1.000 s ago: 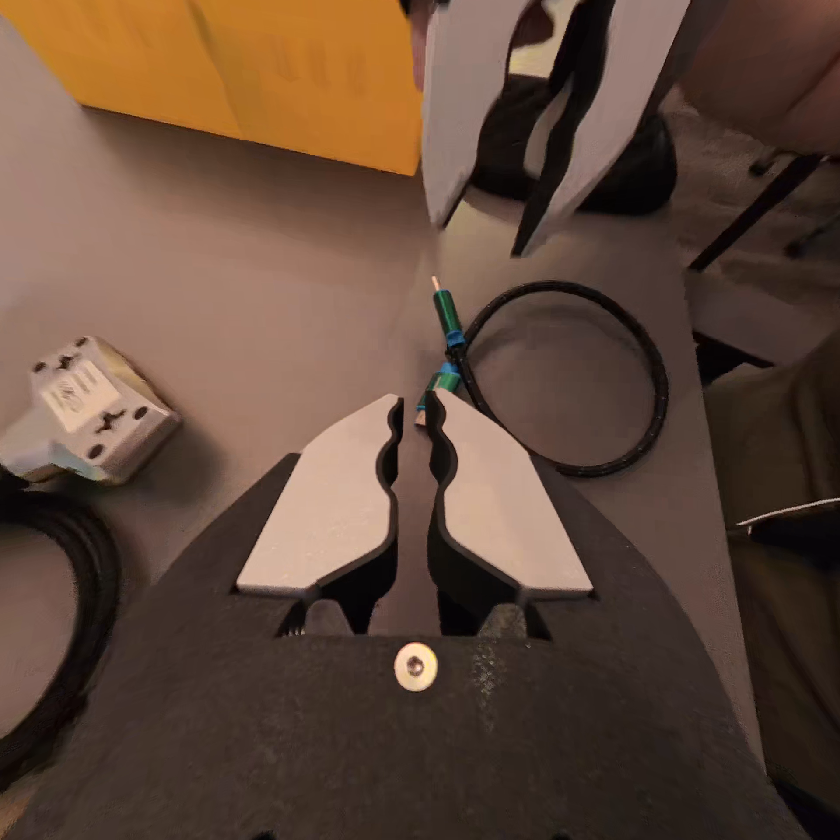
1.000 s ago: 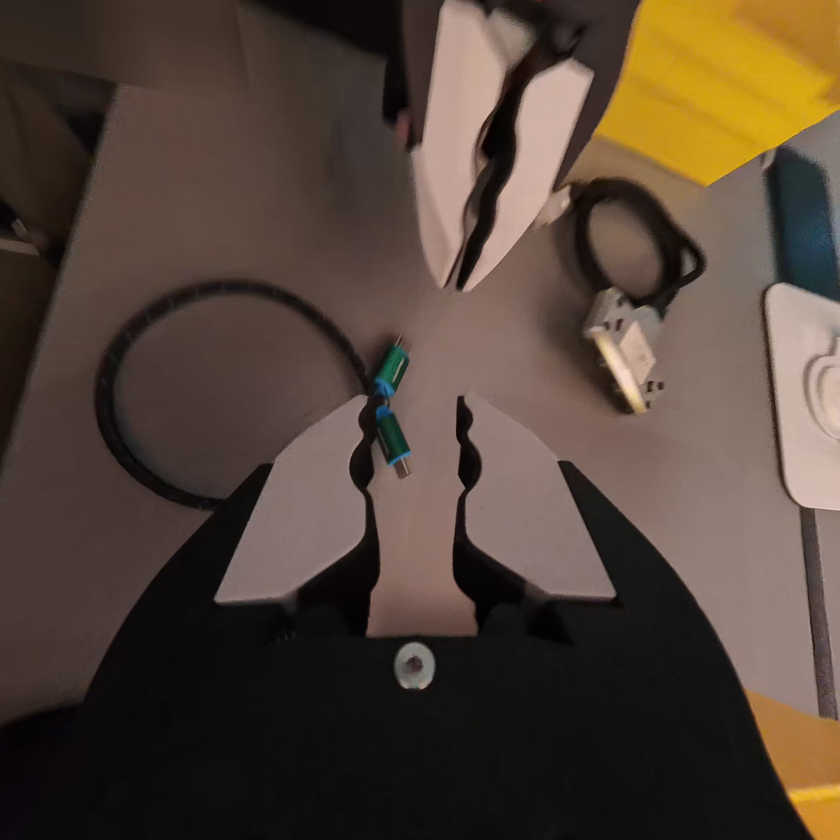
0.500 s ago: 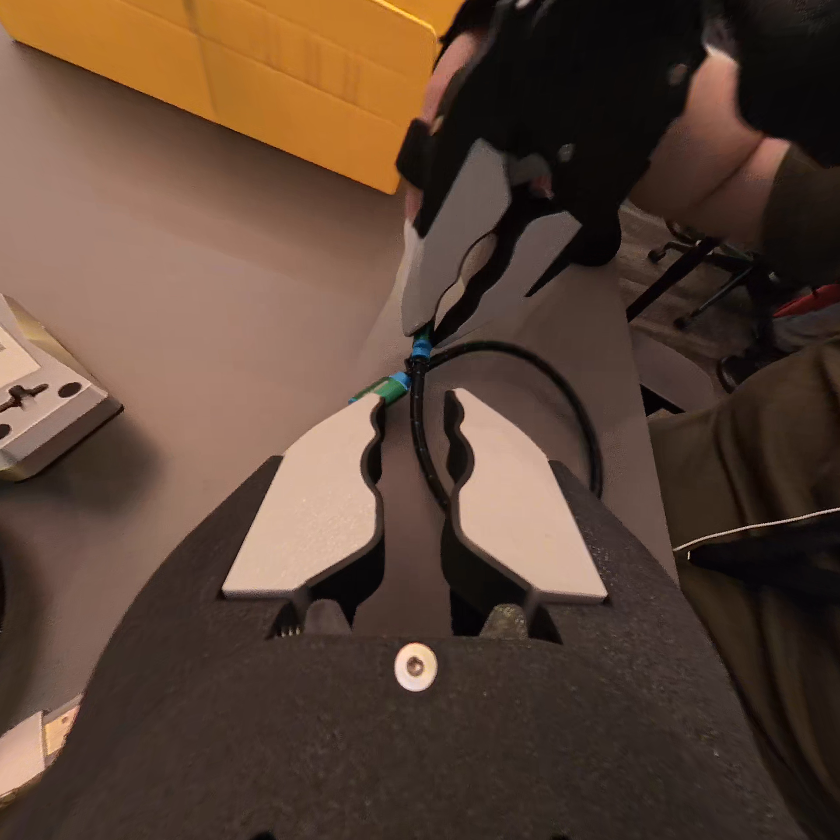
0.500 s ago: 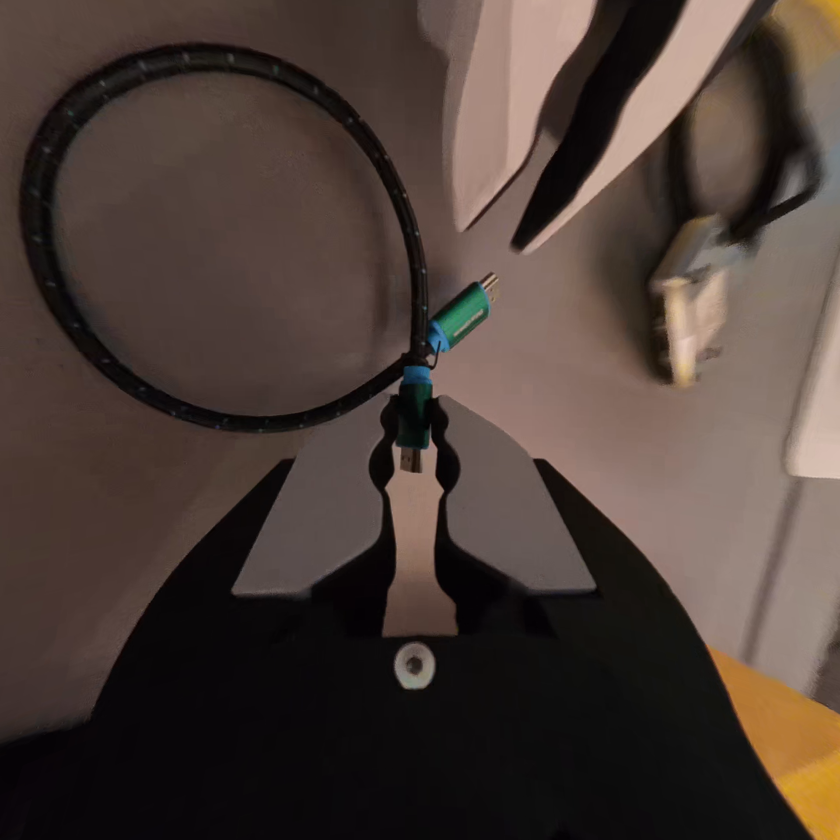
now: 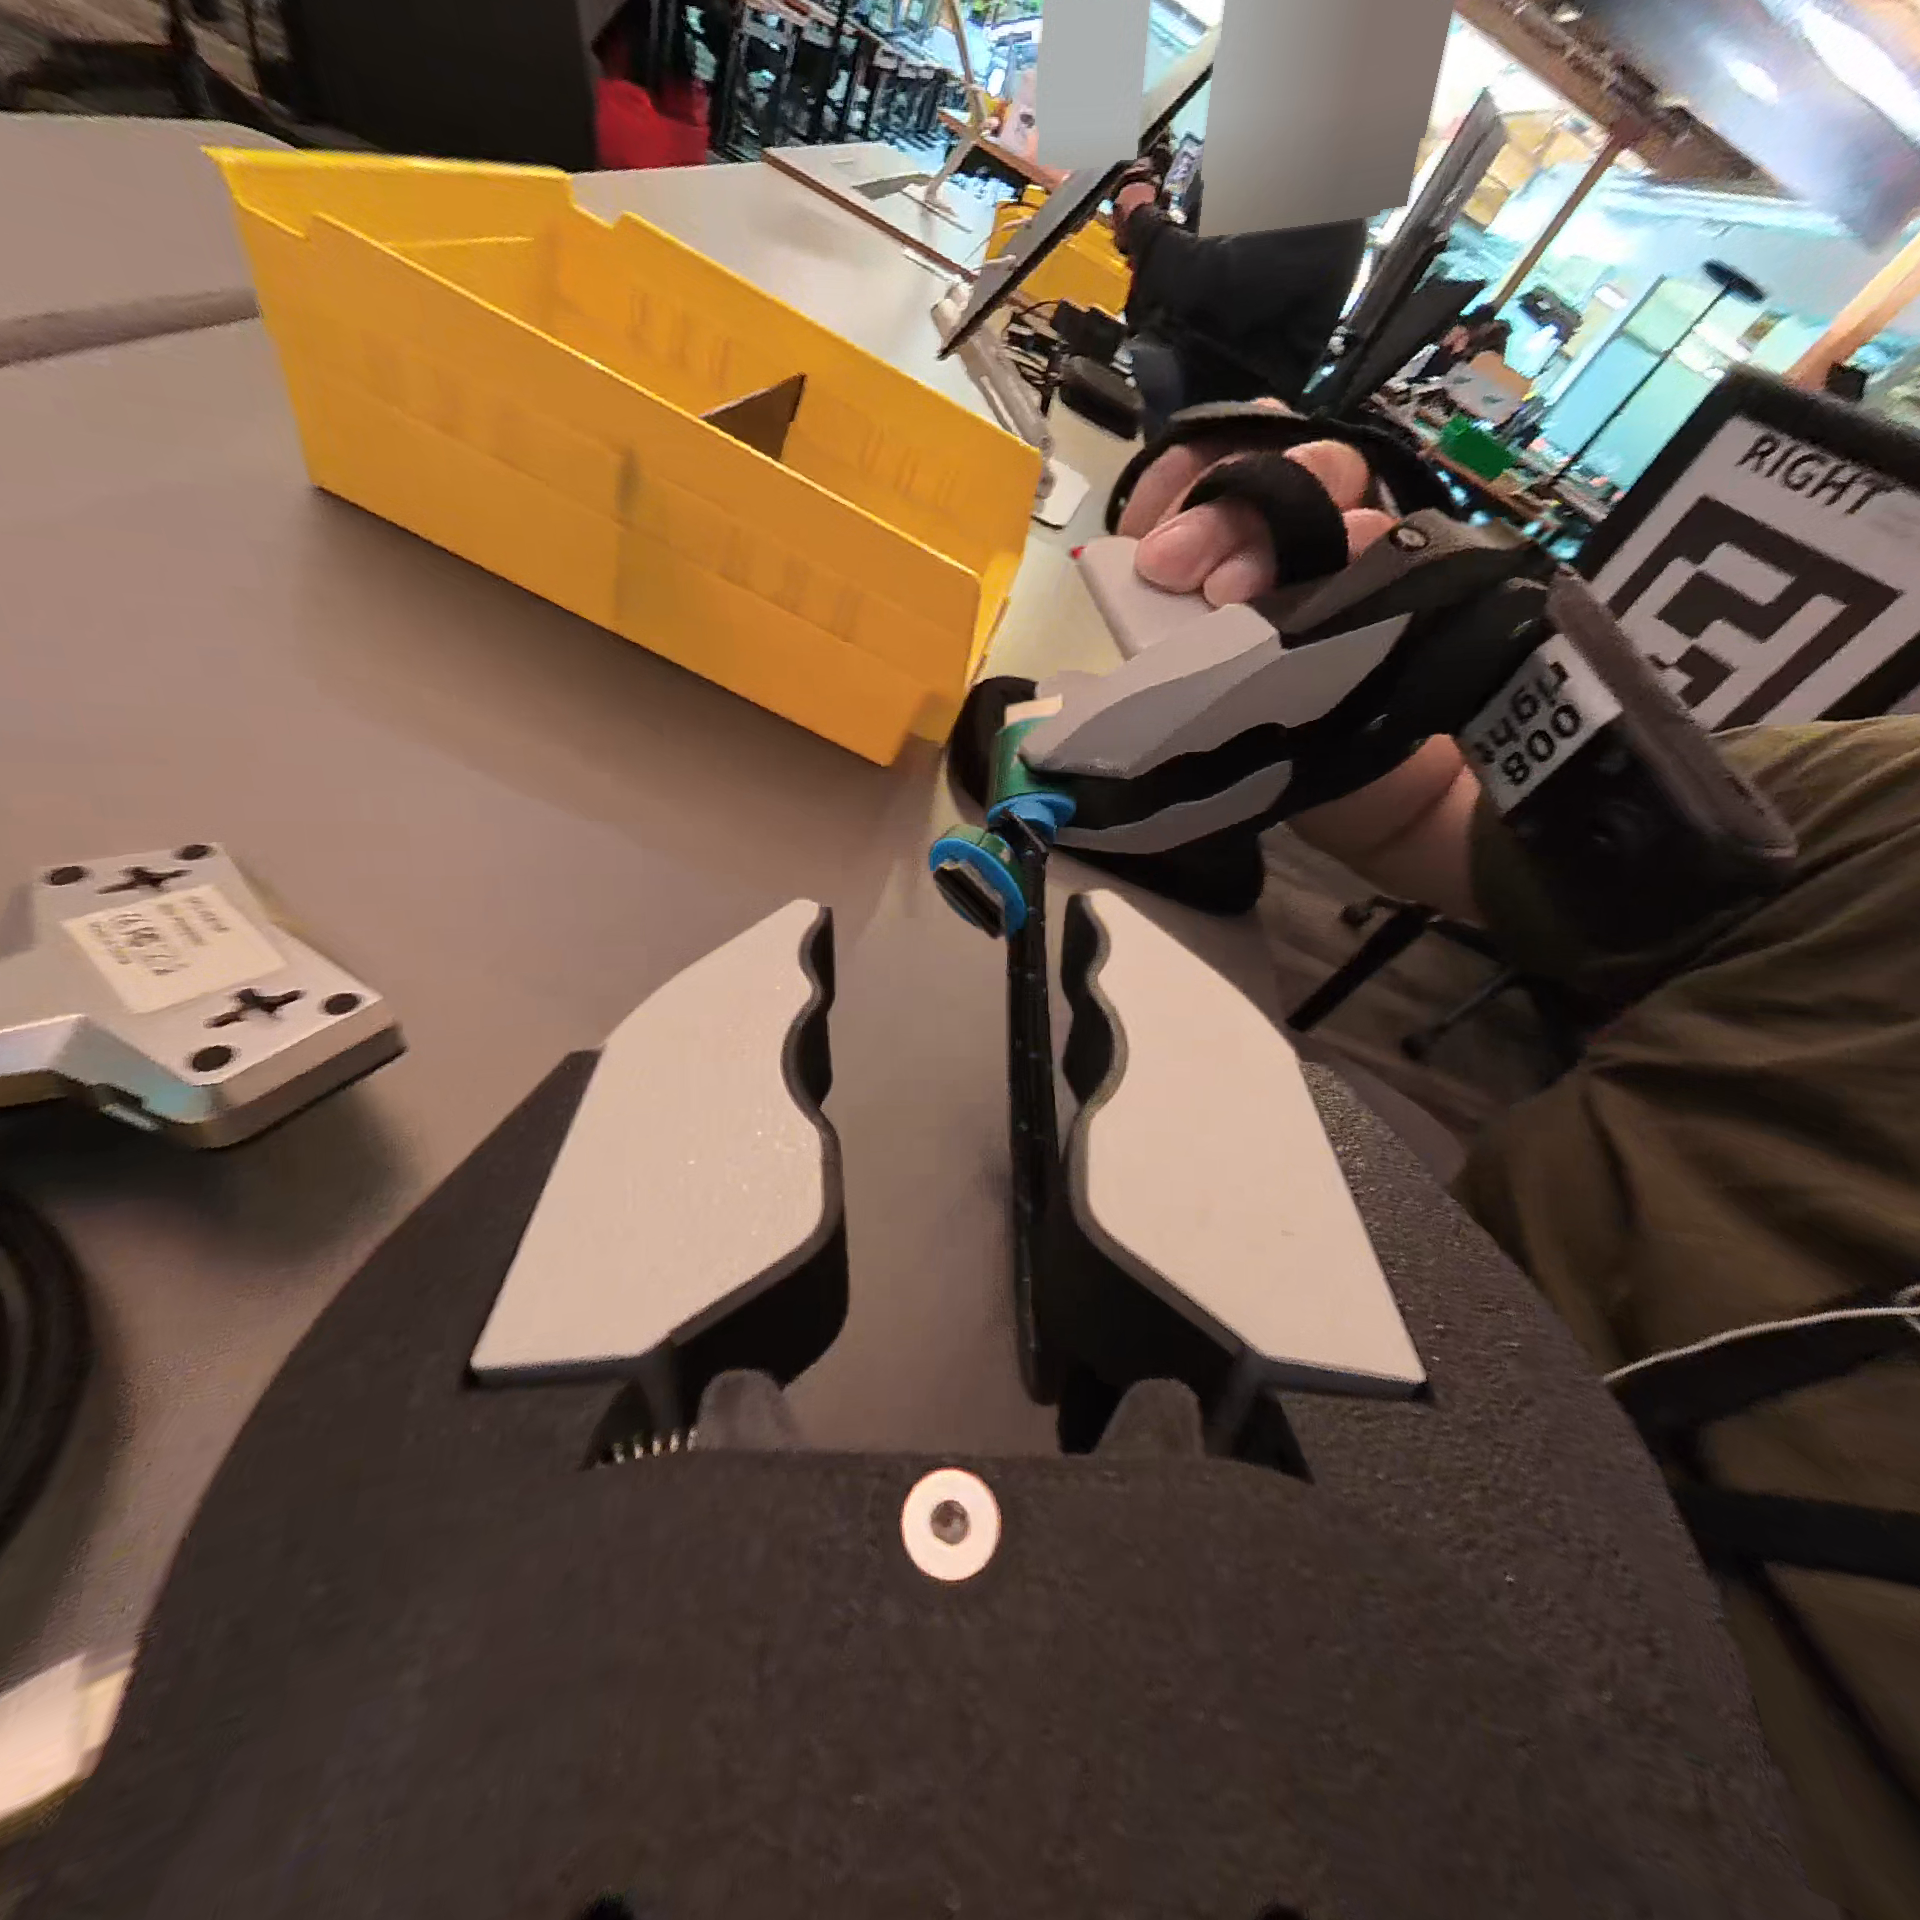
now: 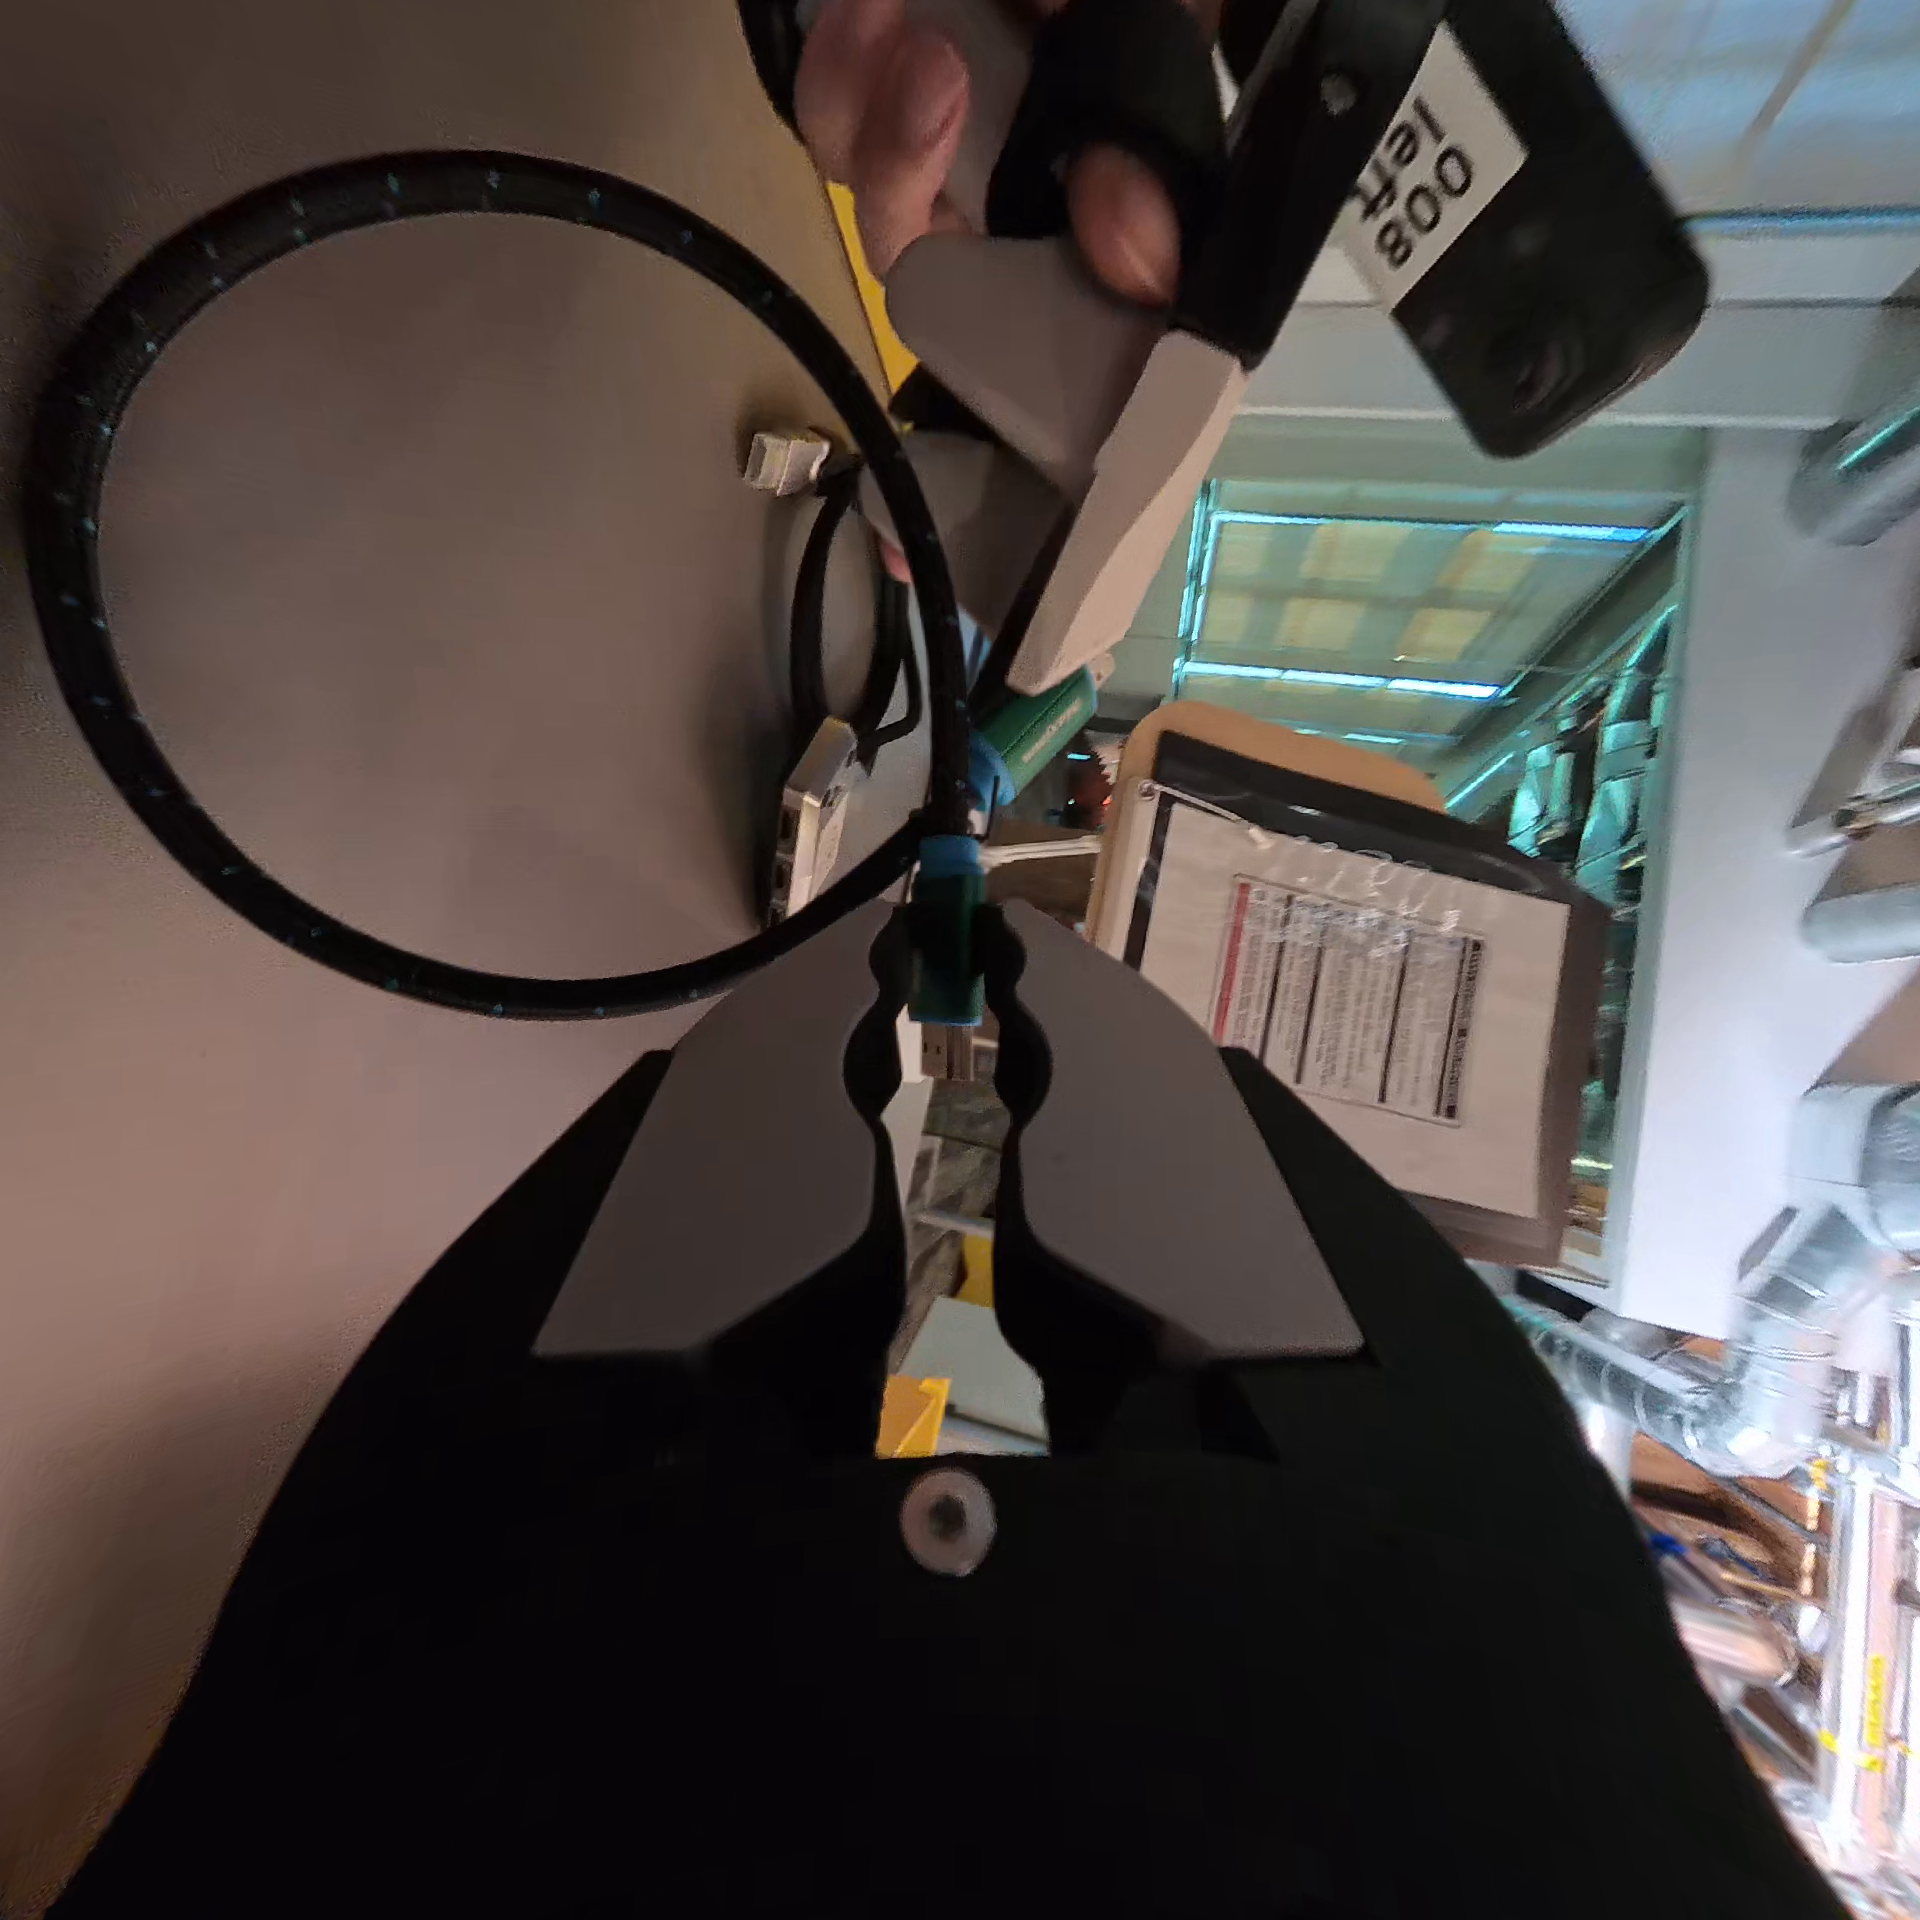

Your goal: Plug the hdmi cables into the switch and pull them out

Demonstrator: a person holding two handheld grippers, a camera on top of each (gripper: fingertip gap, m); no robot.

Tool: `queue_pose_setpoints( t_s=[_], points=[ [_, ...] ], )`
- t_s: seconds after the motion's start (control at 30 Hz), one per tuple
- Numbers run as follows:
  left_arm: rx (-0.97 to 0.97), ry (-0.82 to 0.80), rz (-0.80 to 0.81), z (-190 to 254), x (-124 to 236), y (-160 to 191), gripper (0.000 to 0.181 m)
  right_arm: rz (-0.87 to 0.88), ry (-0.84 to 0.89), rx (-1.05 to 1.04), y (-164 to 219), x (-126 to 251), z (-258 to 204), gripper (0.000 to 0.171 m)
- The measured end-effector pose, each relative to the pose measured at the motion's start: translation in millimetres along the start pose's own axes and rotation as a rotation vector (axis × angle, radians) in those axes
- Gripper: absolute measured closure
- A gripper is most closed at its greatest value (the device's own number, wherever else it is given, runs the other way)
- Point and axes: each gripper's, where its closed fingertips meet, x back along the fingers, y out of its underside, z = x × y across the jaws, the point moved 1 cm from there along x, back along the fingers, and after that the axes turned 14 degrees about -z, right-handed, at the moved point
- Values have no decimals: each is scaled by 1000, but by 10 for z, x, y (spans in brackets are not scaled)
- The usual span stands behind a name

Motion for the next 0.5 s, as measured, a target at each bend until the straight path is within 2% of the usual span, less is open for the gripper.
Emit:
queue_pose_setpoints(
  t_s=[0.07, 0.13, 0.3, 0.4, 0.5],
  points=[
    [-3, 45, 7, 67, -29, -11, 145, 22, 26, 19, -36, 10, 23, 157],
    [4, 96, 44, 127, -11, -57, 164, 30, 44, 30, -53, 8, 40, 157],
    [2, 76, 86, 112, 49, -104, 166, 60, 60, -5, -87, -5, 99, 157],
    [-16, 49, 117, 106, 108, -155, 167, 159, -38, -199, -134, 7, 143, 158],
    [-55, 0, 140, 104, 172, -201, 168, 324, -280, -565, -175, 80, 312, 150]
  ],
)
